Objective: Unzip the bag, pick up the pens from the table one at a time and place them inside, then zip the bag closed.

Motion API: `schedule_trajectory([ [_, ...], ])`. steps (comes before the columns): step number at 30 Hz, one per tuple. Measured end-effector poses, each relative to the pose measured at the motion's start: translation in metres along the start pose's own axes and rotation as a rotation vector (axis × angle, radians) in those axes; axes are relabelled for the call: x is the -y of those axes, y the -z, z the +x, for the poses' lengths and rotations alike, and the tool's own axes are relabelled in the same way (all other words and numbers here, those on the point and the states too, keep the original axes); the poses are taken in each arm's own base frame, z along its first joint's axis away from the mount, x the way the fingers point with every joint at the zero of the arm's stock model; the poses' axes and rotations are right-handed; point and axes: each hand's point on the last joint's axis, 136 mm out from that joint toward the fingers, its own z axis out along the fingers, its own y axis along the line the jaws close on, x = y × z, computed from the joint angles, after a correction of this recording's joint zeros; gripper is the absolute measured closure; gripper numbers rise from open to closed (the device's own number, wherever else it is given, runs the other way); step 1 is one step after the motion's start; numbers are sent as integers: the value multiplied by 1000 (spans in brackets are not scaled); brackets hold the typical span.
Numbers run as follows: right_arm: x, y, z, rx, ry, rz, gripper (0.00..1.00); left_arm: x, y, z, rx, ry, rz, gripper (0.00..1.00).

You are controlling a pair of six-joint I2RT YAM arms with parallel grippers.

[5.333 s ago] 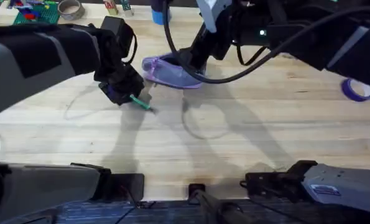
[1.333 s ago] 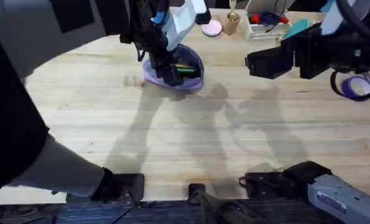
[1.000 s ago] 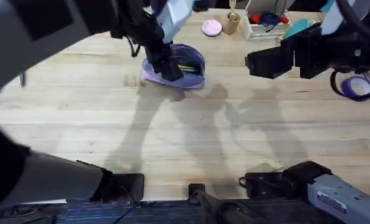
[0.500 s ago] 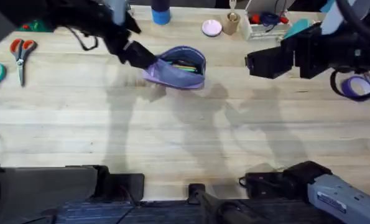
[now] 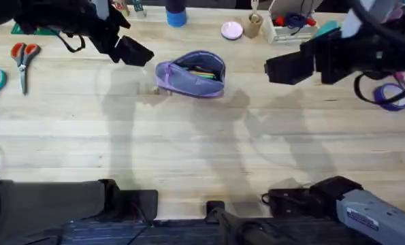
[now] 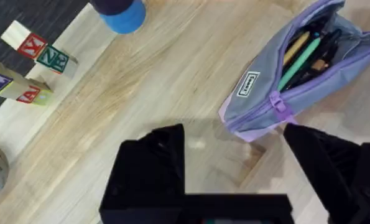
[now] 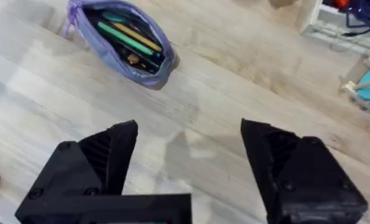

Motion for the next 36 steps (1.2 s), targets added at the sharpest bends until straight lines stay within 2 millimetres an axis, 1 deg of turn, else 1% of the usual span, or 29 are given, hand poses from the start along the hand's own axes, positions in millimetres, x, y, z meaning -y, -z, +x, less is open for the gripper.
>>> schedule_trajectory([
  [3,0,-4,1,-14,-2,-2,5,9,2,7,-8,-29,45,7],
  [6,0,-4,1,-13,-2,-2,5,18,11,15,18,-87,104,7],
  [7,0,-4,1,-13,-2,-2,5,20,16,18,33,-107,120,7],
  [8,0,-4,1,-13,-22,-2,5,21,30,26,89,-164,144,7],
  [10,0,-4,0,-11,-48,-1,5,21,40,30,136,-202,148,7],
  [13,1,-4,-5,11,-99,0,5,23,53,34,197,-251,153,8],
  [15,1,-4,-10,31,-131,0,5,24,55,36,224,-276,162,7],
  [19,-5,-4,-20,67,-164,-17,5,28,49,44,261,-296,210,7],
  [25,-32,-4,-26,84,-129,-83,5,33,32,60,290,-294,291,7],
  [30,-55,-4,-30,96,-127,-135,5,34,27,64,316,-308,313,7],
  [36,-69,-2,-32,100,-127,-170,4,33,20,68,333,-298,329,7],
])
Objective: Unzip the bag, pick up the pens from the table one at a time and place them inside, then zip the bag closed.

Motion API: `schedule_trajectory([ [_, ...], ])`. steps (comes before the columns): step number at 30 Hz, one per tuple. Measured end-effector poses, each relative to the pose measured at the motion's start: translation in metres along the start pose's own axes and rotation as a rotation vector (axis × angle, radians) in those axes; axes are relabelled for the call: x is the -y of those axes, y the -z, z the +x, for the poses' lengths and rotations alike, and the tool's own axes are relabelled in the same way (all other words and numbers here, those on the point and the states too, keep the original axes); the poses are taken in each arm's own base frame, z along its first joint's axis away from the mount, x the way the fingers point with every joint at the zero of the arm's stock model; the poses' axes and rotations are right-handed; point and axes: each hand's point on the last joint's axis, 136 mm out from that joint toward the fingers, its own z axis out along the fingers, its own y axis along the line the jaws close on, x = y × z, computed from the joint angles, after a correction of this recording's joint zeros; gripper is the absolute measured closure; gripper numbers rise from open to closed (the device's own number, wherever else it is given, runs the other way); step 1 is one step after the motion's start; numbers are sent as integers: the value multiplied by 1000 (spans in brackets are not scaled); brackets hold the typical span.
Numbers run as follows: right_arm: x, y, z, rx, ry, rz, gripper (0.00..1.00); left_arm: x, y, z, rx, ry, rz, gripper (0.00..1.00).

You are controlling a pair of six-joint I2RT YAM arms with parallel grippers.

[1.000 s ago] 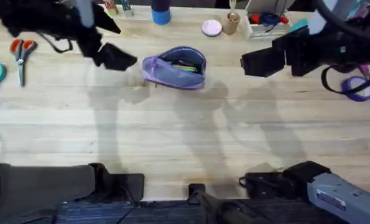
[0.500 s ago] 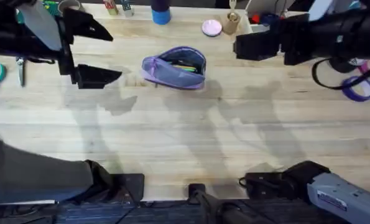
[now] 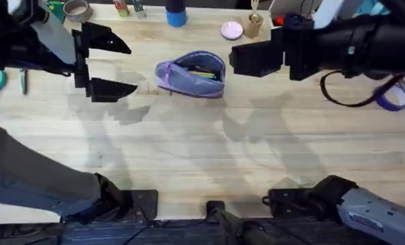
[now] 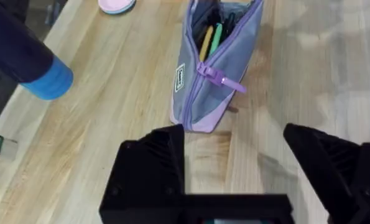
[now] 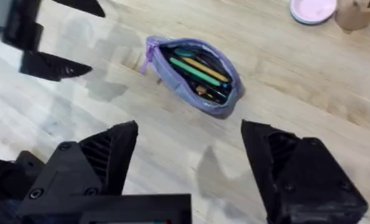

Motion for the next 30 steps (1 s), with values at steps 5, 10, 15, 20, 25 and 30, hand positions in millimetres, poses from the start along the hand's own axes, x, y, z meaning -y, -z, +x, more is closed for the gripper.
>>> schedule_trajectory([
  [5,-3,0,-2,11,-10,-8,4,0,-3,6,5,14,10,7],
  [10,-4,0,-2,10,-112,-10,3,-1,-3,6,7,11,9,7],
  [15,-18,-8,0,-9,-207,-42,3,-1,-3,6,7,11,9,8],
  [20,-47,-33,1,-39,-238,-87,3,-1,-3,6,7,11,9,7],
  [25,-58,-55,16,-82,-315,-19,3,-1,-3,6,7,11,9,7],
  [30,-73,-73,25,-101,-389,6,3,-1,-3,6,7,11,9,7],
])
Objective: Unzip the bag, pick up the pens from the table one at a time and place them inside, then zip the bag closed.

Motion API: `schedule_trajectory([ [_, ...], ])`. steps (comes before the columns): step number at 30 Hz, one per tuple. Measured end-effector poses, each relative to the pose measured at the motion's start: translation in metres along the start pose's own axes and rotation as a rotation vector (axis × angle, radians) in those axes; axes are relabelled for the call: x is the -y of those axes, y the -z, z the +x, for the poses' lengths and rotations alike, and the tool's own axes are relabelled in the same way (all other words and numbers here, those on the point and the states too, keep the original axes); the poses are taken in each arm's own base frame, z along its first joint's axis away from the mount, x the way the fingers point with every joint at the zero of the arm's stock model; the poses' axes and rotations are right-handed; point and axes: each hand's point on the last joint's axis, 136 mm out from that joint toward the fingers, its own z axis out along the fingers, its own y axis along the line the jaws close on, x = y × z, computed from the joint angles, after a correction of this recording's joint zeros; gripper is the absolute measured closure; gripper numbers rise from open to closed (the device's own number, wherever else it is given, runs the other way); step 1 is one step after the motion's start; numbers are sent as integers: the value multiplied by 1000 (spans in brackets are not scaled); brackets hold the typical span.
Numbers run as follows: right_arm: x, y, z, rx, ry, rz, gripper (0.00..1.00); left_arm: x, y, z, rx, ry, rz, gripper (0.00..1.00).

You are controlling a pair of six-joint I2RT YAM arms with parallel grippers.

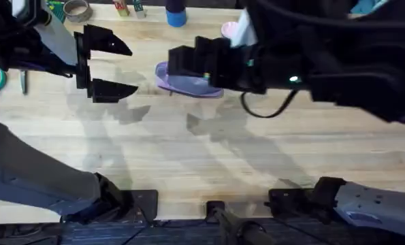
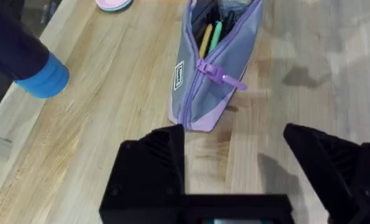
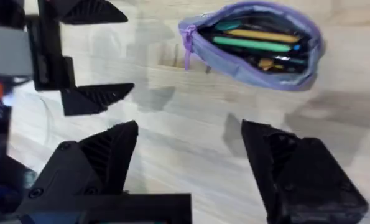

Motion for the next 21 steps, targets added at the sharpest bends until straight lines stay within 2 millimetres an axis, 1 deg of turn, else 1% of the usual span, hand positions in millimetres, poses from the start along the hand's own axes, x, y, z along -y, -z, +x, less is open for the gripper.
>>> schedule_trajectory([
  [4,-3,-12,8,-21,-77,17,3,0,0,0,0,0,0,7],
  [9,-3,-15,5,-6,-137,22,3,0,0,0,0,0,0,7],
  [15,-5,-15,5,-1,-150,14,3,0,0,0,0,0,0,7],
  [21,-14,-21,-2,23,-128,-19,3,0,0,0,0,0,0,7],
])
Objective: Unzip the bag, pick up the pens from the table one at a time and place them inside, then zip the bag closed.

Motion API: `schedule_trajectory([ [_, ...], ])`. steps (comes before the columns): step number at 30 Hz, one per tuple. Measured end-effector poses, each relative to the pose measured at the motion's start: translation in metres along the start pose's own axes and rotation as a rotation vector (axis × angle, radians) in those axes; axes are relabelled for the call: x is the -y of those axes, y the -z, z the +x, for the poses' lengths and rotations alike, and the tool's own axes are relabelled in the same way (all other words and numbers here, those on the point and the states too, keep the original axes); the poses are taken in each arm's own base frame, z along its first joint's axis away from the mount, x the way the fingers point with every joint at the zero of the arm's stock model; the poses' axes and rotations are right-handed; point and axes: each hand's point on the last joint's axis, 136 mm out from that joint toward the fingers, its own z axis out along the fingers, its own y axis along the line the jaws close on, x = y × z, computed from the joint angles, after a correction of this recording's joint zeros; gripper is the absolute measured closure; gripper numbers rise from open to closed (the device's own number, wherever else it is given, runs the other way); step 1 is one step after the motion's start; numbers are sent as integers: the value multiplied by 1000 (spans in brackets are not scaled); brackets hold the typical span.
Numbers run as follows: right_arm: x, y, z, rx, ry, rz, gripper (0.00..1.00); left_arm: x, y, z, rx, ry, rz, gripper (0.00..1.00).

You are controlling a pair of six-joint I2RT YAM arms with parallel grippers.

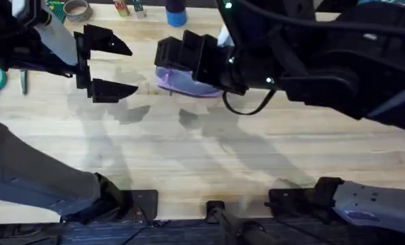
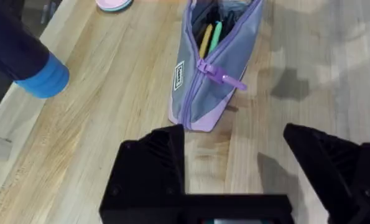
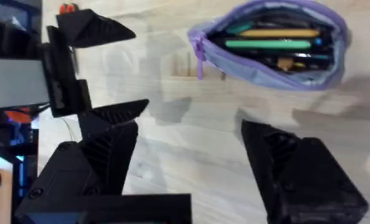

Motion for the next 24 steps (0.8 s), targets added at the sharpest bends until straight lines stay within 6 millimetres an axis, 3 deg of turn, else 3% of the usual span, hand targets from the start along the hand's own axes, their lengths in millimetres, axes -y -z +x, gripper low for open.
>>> schedule_trajectory([
  [24,-22,-81,5,5,18,-62,4,0,0,0,0,0,0,7],
])
